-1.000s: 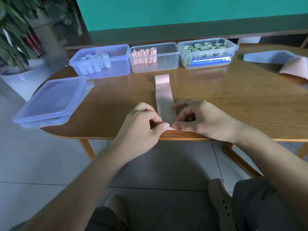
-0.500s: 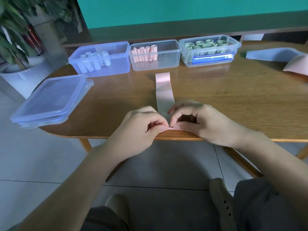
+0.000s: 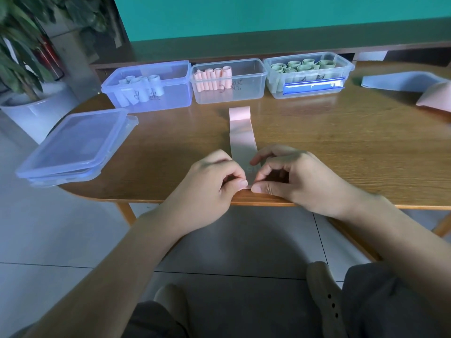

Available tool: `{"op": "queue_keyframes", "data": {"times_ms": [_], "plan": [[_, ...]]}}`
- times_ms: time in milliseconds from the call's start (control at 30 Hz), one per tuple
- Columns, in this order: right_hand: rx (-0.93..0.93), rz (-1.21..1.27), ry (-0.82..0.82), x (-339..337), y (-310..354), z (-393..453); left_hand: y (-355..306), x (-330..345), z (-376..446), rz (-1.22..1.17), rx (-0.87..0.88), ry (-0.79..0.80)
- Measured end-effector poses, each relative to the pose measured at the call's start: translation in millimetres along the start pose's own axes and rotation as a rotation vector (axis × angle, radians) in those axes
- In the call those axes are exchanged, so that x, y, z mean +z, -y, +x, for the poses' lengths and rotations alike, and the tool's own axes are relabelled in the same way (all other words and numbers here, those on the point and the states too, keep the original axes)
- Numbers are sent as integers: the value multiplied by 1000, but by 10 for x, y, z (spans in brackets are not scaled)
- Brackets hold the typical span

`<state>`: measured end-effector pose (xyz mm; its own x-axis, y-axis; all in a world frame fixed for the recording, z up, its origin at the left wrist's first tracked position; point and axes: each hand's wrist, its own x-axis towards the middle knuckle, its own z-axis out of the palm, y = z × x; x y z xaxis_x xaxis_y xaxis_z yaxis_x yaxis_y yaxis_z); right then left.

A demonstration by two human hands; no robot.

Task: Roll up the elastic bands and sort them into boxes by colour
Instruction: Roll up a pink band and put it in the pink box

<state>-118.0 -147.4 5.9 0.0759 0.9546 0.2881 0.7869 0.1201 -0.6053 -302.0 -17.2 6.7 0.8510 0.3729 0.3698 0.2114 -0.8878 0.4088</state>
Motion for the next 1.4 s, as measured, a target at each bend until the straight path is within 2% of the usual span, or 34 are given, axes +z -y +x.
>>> {"op": "queue_keyframes", "data": {"times_ms": [300, 800, 933, 1167, 1400], "plan": [[-53, -91, 14, 27, -7, 4, 6, -31, -2, -25, -15, 34], [137, -114, 49, -50, 46, 104, -13, -88, 167, 4, -123, 103], [152, -122, 17, -72, 2, 136, -6, -100, 181, -18, -130, 79], [129, -133, -57, -33, -67, 157, 5, -70, 112, -76, -15, 59], [65, -122, -154, 27, -69, 128, 14, -56, 91, -70, -27, 28]]}}
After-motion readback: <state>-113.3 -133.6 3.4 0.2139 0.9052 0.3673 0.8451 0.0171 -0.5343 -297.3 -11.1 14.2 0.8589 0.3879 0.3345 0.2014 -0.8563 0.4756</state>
